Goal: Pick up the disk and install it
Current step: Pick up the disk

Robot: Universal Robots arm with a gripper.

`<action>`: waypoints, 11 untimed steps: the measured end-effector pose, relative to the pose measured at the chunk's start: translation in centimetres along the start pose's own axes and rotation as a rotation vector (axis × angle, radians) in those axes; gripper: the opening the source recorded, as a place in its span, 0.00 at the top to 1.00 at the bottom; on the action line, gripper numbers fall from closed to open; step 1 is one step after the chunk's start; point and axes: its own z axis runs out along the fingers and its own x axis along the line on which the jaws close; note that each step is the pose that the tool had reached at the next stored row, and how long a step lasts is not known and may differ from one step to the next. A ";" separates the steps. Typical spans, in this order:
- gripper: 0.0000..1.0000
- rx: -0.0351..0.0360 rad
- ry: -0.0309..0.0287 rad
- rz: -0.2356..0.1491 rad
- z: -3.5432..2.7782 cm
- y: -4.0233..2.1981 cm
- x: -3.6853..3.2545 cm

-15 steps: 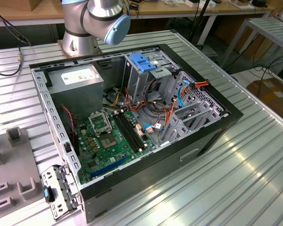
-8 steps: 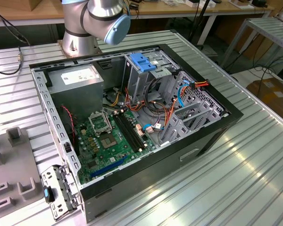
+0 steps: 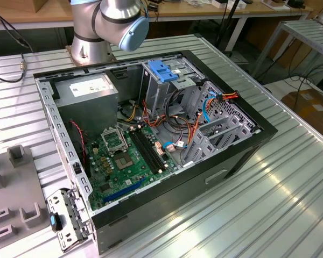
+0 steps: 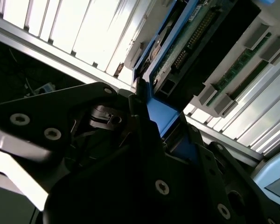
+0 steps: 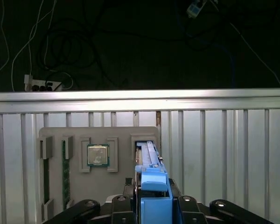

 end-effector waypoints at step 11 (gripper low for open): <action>0.63 -0.0001 -0.0005 0.000 -2.04 -0.01 -0.01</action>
